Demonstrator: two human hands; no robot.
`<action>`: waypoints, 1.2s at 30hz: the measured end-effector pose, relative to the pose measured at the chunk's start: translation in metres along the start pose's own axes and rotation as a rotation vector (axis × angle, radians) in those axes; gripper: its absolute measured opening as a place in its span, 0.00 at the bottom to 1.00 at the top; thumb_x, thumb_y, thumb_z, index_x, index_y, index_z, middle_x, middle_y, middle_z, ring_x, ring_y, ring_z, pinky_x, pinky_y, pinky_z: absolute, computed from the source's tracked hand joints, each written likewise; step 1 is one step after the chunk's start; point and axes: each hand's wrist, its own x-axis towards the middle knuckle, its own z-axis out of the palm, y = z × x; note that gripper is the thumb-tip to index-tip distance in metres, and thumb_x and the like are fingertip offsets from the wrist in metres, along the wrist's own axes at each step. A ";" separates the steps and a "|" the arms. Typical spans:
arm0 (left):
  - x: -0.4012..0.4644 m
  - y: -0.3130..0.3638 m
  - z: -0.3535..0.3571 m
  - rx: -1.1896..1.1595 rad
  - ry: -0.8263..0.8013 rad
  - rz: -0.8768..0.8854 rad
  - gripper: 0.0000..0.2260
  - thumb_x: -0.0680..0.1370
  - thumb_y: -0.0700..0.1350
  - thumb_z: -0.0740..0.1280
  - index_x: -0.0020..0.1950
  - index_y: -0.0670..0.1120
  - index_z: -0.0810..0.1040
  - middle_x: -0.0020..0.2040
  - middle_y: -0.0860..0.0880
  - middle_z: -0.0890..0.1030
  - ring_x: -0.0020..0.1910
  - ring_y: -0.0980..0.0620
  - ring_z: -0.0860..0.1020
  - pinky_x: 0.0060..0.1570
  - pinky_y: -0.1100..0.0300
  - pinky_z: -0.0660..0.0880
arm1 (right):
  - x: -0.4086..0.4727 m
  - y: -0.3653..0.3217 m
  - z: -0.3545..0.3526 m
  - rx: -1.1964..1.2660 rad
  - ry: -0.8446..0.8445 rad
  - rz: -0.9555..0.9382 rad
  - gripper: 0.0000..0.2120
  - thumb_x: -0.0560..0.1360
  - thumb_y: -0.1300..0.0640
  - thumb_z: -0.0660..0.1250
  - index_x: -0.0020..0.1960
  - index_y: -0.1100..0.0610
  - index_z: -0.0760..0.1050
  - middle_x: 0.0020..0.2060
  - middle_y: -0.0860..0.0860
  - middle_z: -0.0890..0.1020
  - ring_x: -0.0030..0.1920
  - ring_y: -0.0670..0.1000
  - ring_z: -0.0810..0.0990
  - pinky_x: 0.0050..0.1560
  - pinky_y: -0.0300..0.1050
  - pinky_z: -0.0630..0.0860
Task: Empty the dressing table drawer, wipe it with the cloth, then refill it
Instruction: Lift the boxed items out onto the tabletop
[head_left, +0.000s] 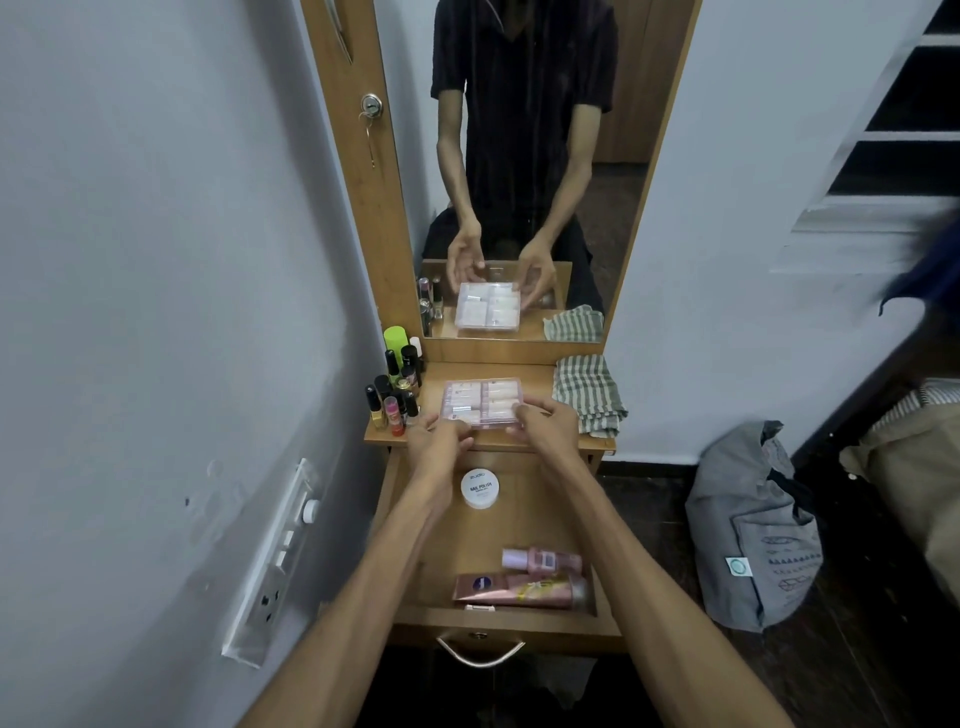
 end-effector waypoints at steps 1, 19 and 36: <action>0.001 -0.002 0.005 -0.001 0.006 0.006 0.16 0.75 0.30 0.65 0.63 0.36 0.78 0.55 0.42 0.84 0.49 0.48 0.82 0.55 0.54 0.81 | 0.007 -0.001 0.003 -0.006 0.002 0.006 0.08 0.76 0.65 0.71 0.53 0.57 0.83 0.46 0.55 0.88 0.42 0.52 0.88 0.51 0.53 0.85; 0.042 -0.010 0.030 0.020 0.046 -0.015 0.10 0.71 0.28 0.62 0.44 0.42 0.75 0.38 0.45 0.77 0.39 0.48 0.77 0.51 0.53 0.76 | 0.039 -0.002 0.052 -0.374 0.135 -0.099 0.06 0.72 0.55 0.74 0.48 0.51 0.80 0.44 0.53 0.88 0.48 0.53 0.85 0.52 0.43 0.77; 0.027 -0.017 0.021 0.066 -0.016 0.037 0.11 0.71 0.29 0.64 0.38 0.46 0.76 0.37 0.47 0.75 0.38 0.50 0.74 0.42 0.58 0.75 | 0.010 0.010 0.031 -0.430 0.147 -0.290 0.07 0.76 0.58 0.71 0.51 0.56 0.86 0.44 0.50 0.87 0.44 0.47 0.83 0.50 0.44 0.80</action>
